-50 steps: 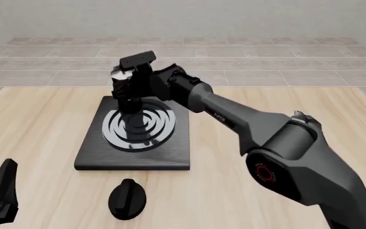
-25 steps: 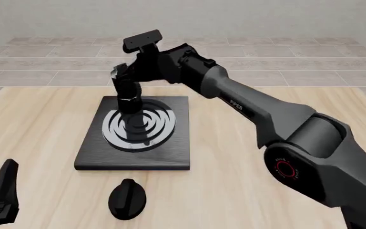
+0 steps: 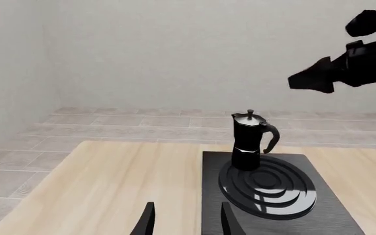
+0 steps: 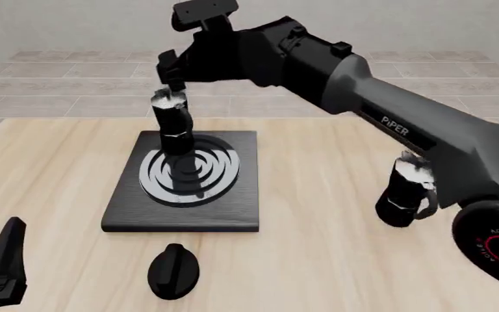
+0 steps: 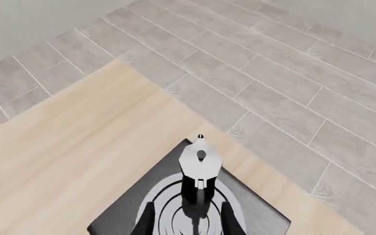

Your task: Put both moka pots on the stove.

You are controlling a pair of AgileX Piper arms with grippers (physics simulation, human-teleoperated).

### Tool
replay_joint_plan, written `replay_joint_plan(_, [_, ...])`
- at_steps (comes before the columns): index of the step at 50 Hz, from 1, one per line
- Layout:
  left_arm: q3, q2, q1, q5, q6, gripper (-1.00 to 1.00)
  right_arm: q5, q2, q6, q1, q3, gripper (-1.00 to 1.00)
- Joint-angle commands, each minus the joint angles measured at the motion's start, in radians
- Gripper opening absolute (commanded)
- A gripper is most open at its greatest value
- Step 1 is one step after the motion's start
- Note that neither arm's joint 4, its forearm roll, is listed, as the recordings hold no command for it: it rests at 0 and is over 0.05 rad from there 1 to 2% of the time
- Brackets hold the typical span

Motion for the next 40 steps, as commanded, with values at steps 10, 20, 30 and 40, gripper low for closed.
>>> replay_joint_plan(10, [0.003, 0.0, -0.007, -0.004, 0.004, 1.0, -0.206, -0.453, 0.094, 0.036, 0.493, 1.0])
replay_joint_plan(20, [0.004, 0.0, -0.006, -0.007, -0.005, 1.0, -0.32, -0.748, 0.118, 0.021, 0.789, 1.0])
replay_joint_plan(30, [0.003, 0.0, -0.004, -0.013, -0.008, 1.0, -0.352, -0.931, 0.12, -0.048, 0.976, 1.0])
replay_joint_plan(40, [0.001, 0.0, -0.006, -0.019, -0.003, 1.0, -0.339, -1.091, 0.16, -0.14, 1.126, 1.0])
